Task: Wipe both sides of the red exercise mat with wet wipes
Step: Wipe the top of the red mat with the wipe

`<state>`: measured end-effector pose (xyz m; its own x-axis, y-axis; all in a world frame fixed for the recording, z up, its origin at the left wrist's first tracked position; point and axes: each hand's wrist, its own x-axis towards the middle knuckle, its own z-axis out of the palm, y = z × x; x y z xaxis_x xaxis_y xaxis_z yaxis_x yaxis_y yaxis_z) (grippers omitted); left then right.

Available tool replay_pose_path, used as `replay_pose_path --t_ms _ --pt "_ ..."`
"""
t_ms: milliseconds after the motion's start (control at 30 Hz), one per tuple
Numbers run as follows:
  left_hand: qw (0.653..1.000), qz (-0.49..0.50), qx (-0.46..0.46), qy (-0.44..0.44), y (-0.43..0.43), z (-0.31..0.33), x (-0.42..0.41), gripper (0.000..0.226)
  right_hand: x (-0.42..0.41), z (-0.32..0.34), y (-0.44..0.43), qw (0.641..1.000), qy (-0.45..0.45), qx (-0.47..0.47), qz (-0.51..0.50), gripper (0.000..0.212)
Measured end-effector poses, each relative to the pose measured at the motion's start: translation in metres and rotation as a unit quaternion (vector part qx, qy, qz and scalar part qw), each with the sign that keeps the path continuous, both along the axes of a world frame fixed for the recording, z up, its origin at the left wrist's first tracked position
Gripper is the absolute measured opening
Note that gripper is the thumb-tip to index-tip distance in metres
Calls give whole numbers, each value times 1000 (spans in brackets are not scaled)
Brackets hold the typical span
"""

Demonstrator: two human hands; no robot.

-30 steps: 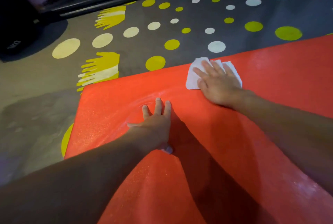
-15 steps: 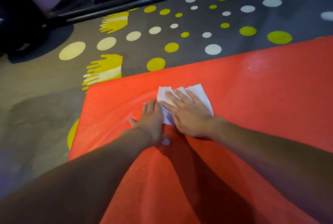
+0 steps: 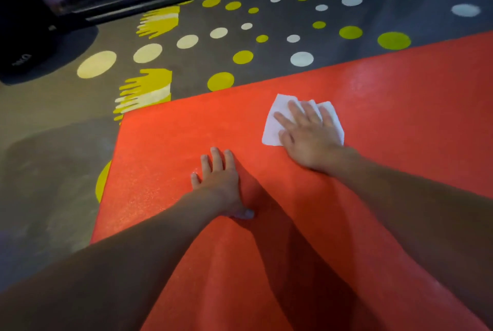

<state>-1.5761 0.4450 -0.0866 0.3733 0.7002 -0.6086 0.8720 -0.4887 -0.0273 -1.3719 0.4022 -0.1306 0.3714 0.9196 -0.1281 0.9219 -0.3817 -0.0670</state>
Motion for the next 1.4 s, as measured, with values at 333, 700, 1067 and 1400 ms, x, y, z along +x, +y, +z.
replay_pose_path --t_ms 333,700,1067,1400 --pt "998 -39 -42 21 -32 15 -13 144 -29 -1 -39 999 -2 -2 35 60" --pt "994 -95 -47 31 -57 14 -38 149 -65 1 -70 998 24 2 -54 54" --pt "992 -127 -9 22 -84 11 -68 146 -102 -9 -106 999 22 -3 -45 61" --pt "987 -147 -38 54 -112 16 -80 150 -129 -6 -133 999 35 -4 -37 59"
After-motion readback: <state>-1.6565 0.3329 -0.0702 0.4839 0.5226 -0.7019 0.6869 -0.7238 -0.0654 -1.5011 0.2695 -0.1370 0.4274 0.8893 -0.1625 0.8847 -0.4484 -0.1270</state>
